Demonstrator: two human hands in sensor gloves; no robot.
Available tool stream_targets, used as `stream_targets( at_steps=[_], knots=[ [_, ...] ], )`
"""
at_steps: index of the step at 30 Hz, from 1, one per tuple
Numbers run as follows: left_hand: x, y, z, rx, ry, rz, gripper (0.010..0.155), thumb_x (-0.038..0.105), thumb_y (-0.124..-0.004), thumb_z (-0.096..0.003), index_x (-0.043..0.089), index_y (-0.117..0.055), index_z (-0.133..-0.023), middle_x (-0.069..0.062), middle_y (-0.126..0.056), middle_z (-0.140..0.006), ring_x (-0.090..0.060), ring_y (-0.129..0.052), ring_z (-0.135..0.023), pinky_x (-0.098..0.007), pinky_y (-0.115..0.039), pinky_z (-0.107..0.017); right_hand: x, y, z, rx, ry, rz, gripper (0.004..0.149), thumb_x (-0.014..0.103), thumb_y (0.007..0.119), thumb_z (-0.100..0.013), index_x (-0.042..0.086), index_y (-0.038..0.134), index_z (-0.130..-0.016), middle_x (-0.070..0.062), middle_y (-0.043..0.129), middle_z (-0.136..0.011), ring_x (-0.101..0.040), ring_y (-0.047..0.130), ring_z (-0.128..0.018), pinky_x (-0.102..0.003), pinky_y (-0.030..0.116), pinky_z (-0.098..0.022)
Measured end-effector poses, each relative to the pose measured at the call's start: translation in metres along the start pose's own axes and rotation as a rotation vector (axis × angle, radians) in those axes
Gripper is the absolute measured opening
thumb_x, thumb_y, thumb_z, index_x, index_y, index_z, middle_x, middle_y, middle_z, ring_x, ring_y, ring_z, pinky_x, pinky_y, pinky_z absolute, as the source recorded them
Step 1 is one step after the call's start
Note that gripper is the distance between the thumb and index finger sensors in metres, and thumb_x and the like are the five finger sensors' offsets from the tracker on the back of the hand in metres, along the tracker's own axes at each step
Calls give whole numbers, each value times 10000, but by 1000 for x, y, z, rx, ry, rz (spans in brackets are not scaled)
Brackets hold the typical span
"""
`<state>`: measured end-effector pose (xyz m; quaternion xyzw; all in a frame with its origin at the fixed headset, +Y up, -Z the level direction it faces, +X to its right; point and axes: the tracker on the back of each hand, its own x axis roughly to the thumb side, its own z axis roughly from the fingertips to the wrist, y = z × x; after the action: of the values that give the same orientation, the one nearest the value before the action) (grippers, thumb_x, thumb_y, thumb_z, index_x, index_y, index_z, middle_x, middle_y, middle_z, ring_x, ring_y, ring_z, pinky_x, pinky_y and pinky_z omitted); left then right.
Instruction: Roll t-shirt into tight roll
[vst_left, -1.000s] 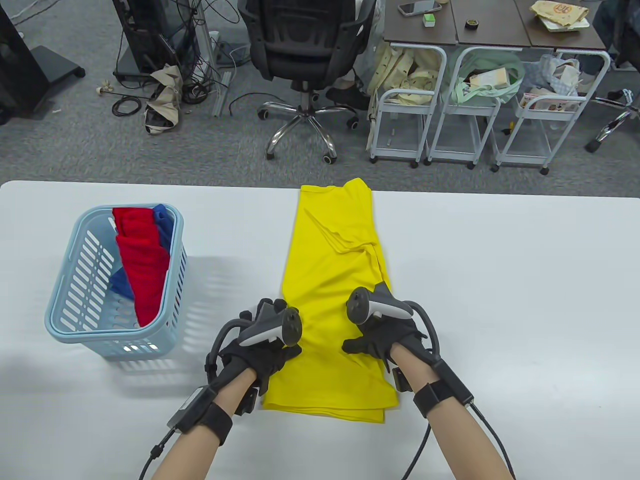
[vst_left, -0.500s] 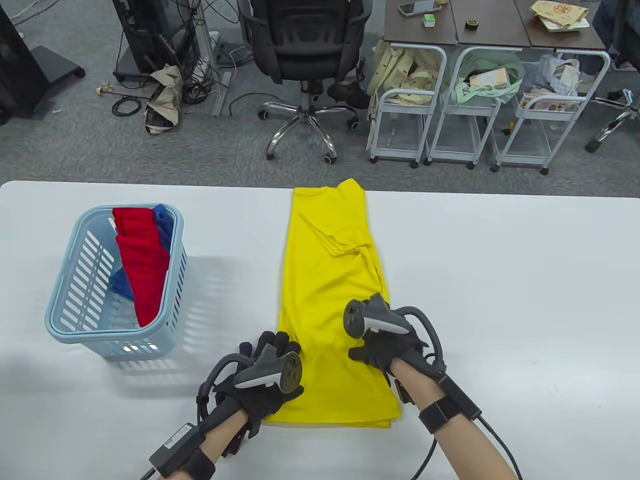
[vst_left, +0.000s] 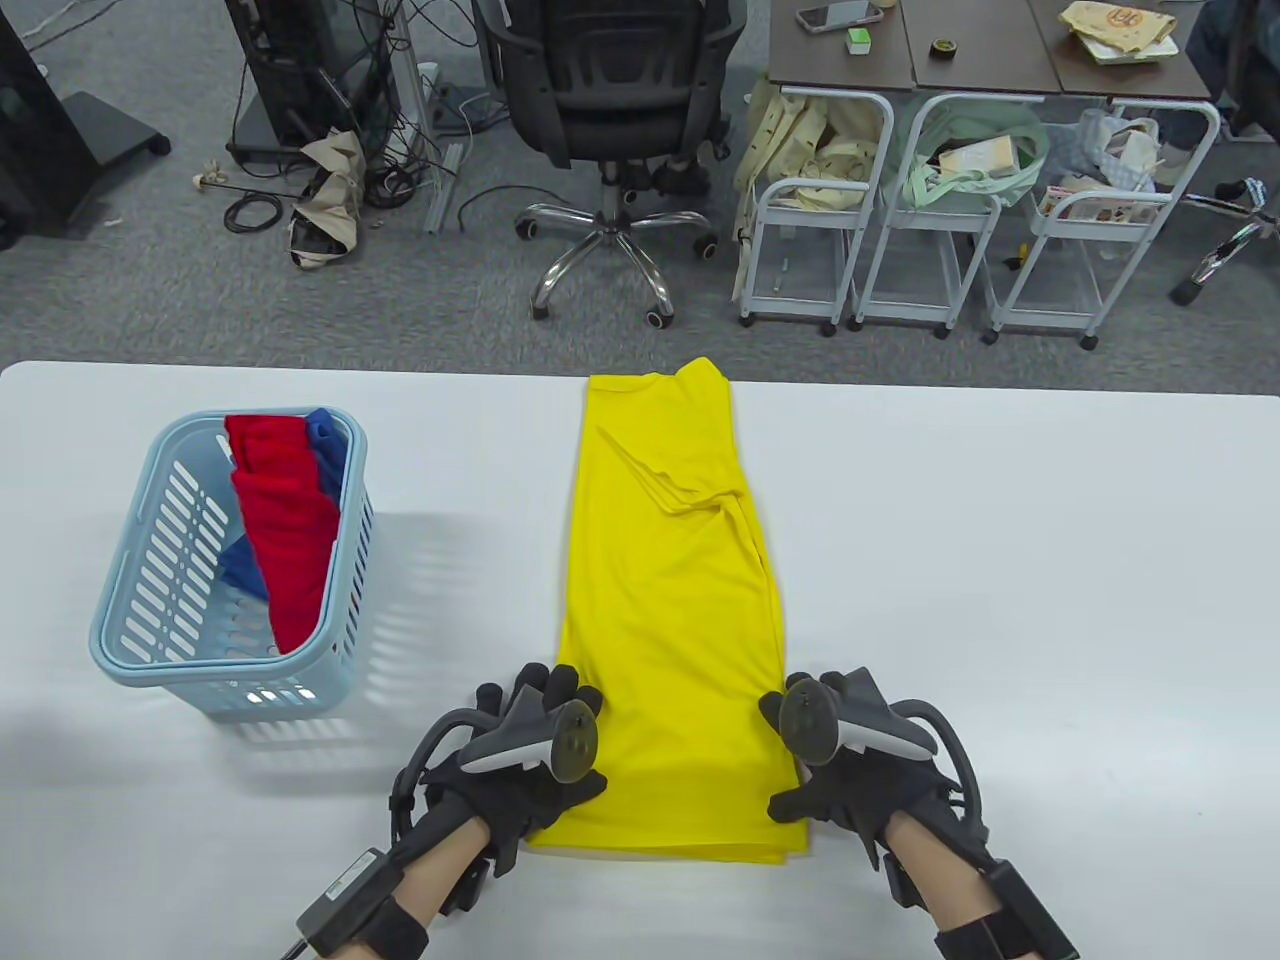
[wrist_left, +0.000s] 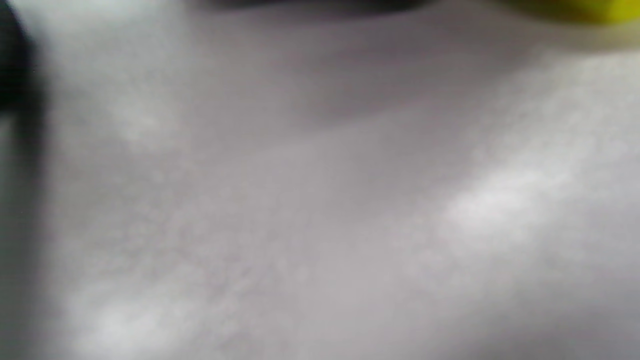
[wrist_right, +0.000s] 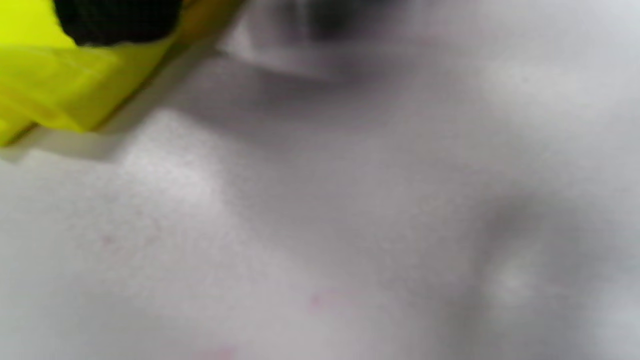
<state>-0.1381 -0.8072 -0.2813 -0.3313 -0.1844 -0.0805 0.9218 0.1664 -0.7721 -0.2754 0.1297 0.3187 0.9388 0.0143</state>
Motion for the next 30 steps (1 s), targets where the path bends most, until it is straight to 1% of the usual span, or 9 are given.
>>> stream_targets(
  at_steps=[5,7,9,13,17,19,21,26,30],
  knots=[
    [-1,4,8,54,-39,40,804,678,-316,-490,312,127,-1052,-80,152,-1153,-392,23,-1100,-665,-151,-774,8,-7,12,-72,8,78,939,565,734,-520,243,120,-1153,-110,57,-1202,-456,75,-1117,-631,282,-760],
    [-5,8,17,79,-104,124,846,707,-345,-486,315,180,-1020,-98,191,-1133,-414,31,-1092,-666,-176,-781,12,-11,21,-102,-37,46,919,558,714,-536,237,116,-1155,-119,57,-1205,-463,92,-1122,-631,287,-760],
    [-9,15,27,128,-137,195,858,702,-389,-496,317,148,-1042,-108,174,-1146,-423,8,-1100,-665,-195,-787,16,-14,30,-136,-76,25,900,550,708,-546,239,126,-1159,-125,67,-1210,-467,118,-1129,-631,295,-760],
    [-12,27,47,264,-162,191,836,649,-550,-520,289,-131,-1148,-138,-38,-1227,-410,-190,-1137,-630,-327,-807,25,-17,39,-178,-130,43,826,511,726,-557,263,232,-1170,-117,174,-1239,-433,230,-1157,-625,344,-767],
    [3,30,55,354,-219,85,731,565,-733,-494,280,-452,-1106,-81,-446,-1199,-315,-573,-1055,-560,-528,-786,40,-14,41,-192,-199,83,700,457,775,-556,294,422,-1138,-100,343,-1224,-386,454,-1119,-578,465,-755],
    [12,28,55,336,-241,50,695,565,-786,-464,296,-560,-1063,-43,-585,-1150,-286,-689,-997,-549,-582,-769,46,-9,40,-172,-219,107,636,448,799,-545,289,535,-1102,-72,503,-1183,-351,600,-1069,-557,529,-738],
    [18,25,55,289,-235,-5,733,618,-805,-428,293,-598,-1051,-36,-640,-1125,-279,-733,-973,-561,-597,-760,50,-3,37,-140,-237,119,590,450,825,-527,278,631,-1057,-57,616,-1134,-331,697,-1014,-545,579,-718],
    [31,18,53,216,-181,-194,853,661,-838,-378,306,-528,-1088,-17,-589,-1147,-257,-690,-999,-578,-571,-772,60,6,34,-132,-205,224,688,532,857,-477,269,613,-1064,-64,541,-1149,-332,656,-1002,-552,549,-723],
    [37,18,54,197,-176,-248,847,571,-844,-411,298,-465,-1118,-26,-563,-1165,-273,-678,-1023,-586,-541,-795,71,10,32,-139,-182,341,734,521,861,-489,264,525,-1089,-78,494,-1157,-333,643,-993,-562,540,-726]
  ],
)
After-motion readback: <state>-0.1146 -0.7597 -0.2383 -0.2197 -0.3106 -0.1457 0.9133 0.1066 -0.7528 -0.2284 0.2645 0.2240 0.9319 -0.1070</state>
